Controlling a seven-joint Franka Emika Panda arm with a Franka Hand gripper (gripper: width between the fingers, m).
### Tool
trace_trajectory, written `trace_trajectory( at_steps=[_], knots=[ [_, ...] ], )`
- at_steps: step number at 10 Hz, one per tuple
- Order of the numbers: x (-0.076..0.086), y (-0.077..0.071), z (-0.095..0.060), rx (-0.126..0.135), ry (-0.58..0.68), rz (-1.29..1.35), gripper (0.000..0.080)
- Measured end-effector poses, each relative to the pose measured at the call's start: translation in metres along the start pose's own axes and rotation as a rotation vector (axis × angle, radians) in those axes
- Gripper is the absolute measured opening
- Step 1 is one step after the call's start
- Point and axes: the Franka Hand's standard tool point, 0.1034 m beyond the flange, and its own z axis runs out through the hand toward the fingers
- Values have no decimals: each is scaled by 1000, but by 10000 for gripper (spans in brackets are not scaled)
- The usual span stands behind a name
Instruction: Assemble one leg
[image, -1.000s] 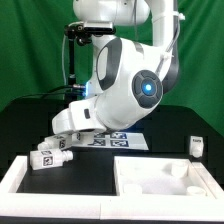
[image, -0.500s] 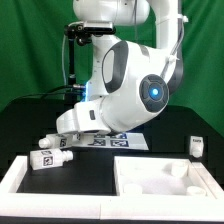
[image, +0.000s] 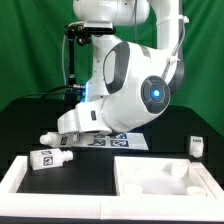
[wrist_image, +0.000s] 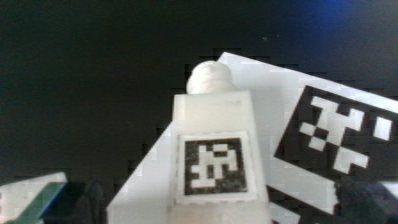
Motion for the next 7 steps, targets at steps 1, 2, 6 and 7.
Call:
trace_trajectory(
  at_steps=[1,2,6,7],
  knots=[
    [0,0,-1,-1,1,-1,649],
    [1,-1,-1,-3,3,-4,649],
    [4,-2,3,-3,1,-8,649],
    [5,-2,6,-3,4,-9,649]
  ],
)
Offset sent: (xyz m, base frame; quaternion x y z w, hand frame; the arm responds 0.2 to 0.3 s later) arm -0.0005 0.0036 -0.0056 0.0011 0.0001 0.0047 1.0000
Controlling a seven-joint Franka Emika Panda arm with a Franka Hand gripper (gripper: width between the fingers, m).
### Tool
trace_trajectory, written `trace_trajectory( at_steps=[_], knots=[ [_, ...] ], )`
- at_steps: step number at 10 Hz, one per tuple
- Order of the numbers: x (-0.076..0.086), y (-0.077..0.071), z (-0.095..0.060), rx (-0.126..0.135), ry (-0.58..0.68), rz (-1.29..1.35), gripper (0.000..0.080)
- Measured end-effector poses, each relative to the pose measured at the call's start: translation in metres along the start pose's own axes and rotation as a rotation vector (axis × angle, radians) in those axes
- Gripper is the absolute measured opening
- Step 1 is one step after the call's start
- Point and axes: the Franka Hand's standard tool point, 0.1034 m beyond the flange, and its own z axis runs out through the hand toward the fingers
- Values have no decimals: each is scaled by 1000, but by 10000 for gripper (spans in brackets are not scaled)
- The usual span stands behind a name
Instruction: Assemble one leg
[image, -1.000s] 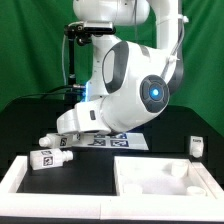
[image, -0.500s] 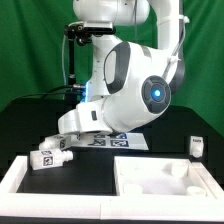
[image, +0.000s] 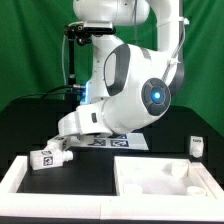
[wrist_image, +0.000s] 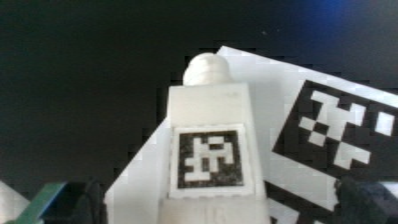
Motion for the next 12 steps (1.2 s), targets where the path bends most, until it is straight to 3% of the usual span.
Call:
trace_trajectory(
  at_steps=[2,4,5,6,8,10,11,12],
  knots=[
    [1,-1,1,-1,3,-2,649],
    [1,-1,1,-1,3,-2,392],
    [0,-1,1,0,1,-2,392],
    [0,-1,1,-1,1,-2,285],
    [-2,-1,-2,1,-10,-37,285],
    [-14,3,-77,34,60,-69,285],
    [-20,6,-104,49,95,-53,285],
    [-26,15,-145,31,162,-37,285]
  ],
)
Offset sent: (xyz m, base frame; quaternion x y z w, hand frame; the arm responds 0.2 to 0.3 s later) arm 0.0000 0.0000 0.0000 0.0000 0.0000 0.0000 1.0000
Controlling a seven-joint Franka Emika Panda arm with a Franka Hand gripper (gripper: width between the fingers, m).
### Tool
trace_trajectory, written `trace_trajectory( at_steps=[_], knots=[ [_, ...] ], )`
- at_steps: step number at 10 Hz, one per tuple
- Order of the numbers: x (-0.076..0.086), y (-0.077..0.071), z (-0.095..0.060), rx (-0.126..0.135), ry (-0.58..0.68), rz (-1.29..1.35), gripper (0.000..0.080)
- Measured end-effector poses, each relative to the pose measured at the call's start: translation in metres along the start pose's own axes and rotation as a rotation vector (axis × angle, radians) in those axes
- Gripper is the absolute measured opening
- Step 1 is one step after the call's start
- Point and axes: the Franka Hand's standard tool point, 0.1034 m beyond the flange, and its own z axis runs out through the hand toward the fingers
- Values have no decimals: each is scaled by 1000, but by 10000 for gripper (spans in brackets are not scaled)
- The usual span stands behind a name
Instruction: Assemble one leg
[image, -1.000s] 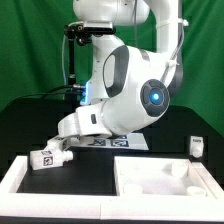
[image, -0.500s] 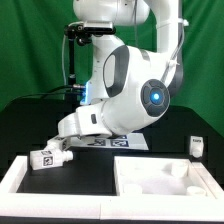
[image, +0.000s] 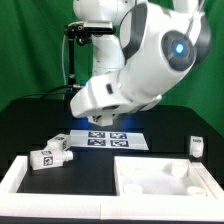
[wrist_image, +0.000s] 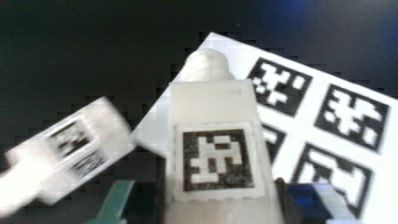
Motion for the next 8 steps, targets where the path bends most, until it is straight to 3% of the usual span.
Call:
trace_trajectory(
  at_steps=[1,3,4,5,7,8],
  knots=[
    [5,6,-15,-22,84,-6,285],
    [2,6,-6,-27,212,-3,285],
    [4,8,-9,-34,260,0,285],
    [10,5,-18,-21,335,20,285],
    [28,-3,-69,40,487,72,285],
    [37,3,-98,67,554,116,285]
  ],
)
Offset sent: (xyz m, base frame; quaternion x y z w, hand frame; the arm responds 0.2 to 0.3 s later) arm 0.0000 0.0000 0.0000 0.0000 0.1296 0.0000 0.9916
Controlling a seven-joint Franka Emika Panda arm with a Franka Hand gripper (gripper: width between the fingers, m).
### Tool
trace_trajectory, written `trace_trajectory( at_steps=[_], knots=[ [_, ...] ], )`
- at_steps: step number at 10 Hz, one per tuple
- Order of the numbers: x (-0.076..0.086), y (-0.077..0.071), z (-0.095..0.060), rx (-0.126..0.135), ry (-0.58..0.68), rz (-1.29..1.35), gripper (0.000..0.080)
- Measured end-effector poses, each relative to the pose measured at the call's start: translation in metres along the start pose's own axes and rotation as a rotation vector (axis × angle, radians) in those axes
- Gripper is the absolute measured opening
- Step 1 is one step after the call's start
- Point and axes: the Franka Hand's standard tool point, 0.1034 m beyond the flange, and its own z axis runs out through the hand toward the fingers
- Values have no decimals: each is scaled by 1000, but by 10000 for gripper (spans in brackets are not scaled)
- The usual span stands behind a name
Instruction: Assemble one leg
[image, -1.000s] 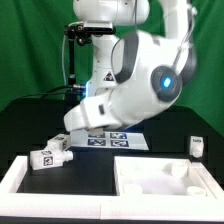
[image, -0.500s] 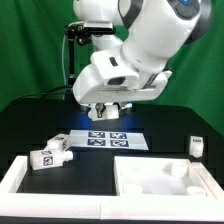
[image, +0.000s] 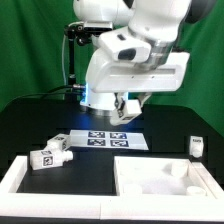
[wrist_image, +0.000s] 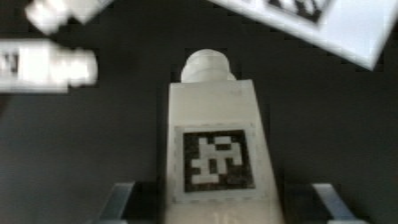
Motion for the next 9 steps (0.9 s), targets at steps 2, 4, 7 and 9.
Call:
trace_trajectory(
  at_steps=[2,4,7,9],
  knots=[
    [21,22,-23,21,123,54,285],
    [21,23,-21,-6,230,57,285],
    [39,16,-15,1,452,125,285],
    [79,12,-15,1,586,186,285]
  ],
)
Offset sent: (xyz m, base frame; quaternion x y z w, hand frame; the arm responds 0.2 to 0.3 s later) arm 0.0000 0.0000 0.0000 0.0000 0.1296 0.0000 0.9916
